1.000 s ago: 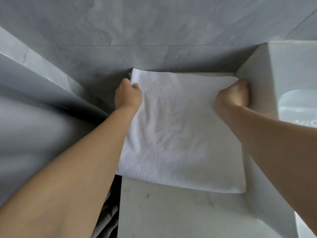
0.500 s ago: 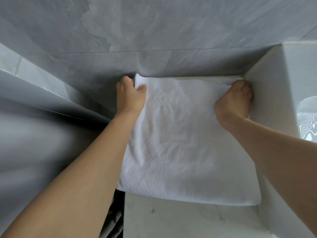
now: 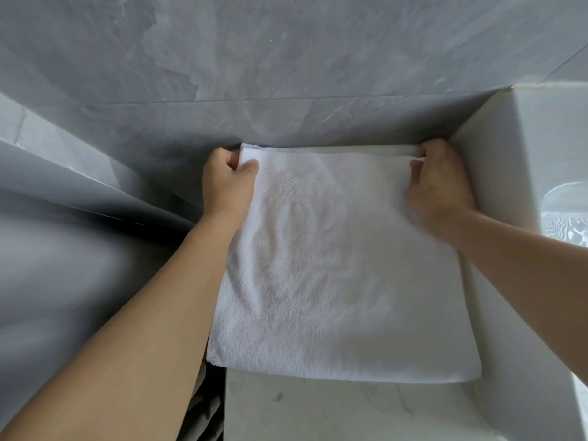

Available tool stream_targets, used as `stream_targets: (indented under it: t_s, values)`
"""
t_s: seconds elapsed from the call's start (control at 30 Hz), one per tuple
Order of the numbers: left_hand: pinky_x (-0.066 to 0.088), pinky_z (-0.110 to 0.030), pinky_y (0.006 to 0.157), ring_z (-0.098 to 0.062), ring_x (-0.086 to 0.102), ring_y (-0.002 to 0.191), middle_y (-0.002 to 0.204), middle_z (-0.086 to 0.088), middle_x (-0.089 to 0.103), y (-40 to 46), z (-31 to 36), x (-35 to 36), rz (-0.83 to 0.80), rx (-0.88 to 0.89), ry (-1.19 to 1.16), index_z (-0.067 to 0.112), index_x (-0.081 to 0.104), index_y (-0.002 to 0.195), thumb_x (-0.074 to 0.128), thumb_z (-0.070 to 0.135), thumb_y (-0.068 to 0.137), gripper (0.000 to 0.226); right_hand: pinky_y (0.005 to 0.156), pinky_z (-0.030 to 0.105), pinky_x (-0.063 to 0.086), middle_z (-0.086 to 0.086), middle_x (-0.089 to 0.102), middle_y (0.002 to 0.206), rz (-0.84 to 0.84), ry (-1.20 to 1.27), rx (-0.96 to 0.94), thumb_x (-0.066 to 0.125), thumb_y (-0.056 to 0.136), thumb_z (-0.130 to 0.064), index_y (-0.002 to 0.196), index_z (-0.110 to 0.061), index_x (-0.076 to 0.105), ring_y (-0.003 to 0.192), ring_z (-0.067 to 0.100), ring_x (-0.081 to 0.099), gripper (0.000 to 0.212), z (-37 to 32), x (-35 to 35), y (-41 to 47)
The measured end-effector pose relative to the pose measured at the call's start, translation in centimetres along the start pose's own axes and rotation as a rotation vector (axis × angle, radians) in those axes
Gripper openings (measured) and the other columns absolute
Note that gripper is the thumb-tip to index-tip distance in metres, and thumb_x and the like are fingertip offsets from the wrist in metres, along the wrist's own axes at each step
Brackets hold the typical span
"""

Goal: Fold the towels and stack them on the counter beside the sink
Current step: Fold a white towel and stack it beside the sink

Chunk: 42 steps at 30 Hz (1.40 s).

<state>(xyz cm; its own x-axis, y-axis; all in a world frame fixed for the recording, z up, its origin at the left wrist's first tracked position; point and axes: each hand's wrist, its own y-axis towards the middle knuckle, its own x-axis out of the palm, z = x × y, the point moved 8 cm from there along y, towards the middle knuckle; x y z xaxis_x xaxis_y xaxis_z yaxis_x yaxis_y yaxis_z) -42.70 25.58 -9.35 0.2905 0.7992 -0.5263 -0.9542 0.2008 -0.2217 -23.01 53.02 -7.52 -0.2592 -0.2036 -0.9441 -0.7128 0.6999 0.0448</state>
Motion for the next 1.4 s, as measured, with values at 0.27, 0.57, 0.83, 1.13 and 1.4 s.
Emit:
stream_targets:
  t_s: [0.27, 0.57, 0.83, 1.13, 1.4]
  values:
    - [0.047, -0.032, 0.059, -0.014, 0.055, 0.068, 0.080, -0.001, 0.059, 1.4, -1.0, -1.4, -0.077, -0.121, -0.044, 0.018, 0.051, 0.083, 0.066, 0.022, 0.082, 0.015, 0.098, 0.038, 0.033, 0.025, 0.049, 0.123, -0.142, -0.008, 0.110, 0.048, 0.093, -0.013, 0.109, -0.005, 0.055, 0.116, 0.041, 0.041, 0.019, 0.7, 1.7, 1.7]
    - [0.047, -0.032, 0.062, -0.015, 0.055, 0.072, 0.086, -0.005, 0.063, 1.5, 0.5, -0.4, -0.195, -0.068, 0.031, 0.009, 0.062, 0.093, 0.070, 0.019, 0.081, 0.018, 0.097, 0.038, 0.041, 0.019, 0.054, 0.117, -0.213, 0.150, 0.299, 0.049, 0.093, -0.024, 0.101, -0.017, 0.051, 0.114, 0.038, 0.047, 0.011, 1.3, 1.8, 1.4]
    - [0.054, -0.034, 0.072, -0.018, 0.064, 0.076, 0.082, -0.005, 0.070, 1.4, -1.2, -1.2, -0.029, -0.226, -0.206, 0.010, 0.066, 0.078, 0.078, 0.018, 0.079, 0.014, 0.043, 0.022, 0.027, -0.001, 0.043, 0.055, -0.261, 0.744, 0.443, 0.069, 0.078, -0.006, 0.062, -0.020, 0.050, 0.048, 0.012, 0.036, 0.028, 1.6, 1.1, 0.5]
    - [0.034, -0.030, 0.063, -0.020, 0.047, 0.071, 0.078, -0.001, 0.051, 1.2, -0.3, -1.3, 0.035, 0.078, 0.249, 0.008, 0.048, 0.081, 0.058, 0.034, 0.097, 0.032, 0.055, 0.028, 0.030, 0.008, 0.048, 0.085, -0.279, 0.279, 0.092, 0.059, 0.083, -0.016, 0.080, -0.011, 0.053, 0.069, 0.024, 0.044, 0.009, -0.5, -0.2, 1.9]
    - [0.032, -0.022, 0.045, -0.006, 0.031, 0.046, 0.054, 0.006, 0.038, 1.5, -1.6, -1.3, 0.080, -0.063, -0.035, 0.016, 0.038, 0.060, 0.070, 0.030, 0.087, 0.043, 0.064, 0.036, 0.038, 0.016, 0.053, 0.084, -0.337, -0.094, -0.115, 0.045, 0.101, -0.023, 0.116, -0.014, 0.043, 0.073, 0.037, 0.052, 0.018, -0.2, 0.0, 1.6]
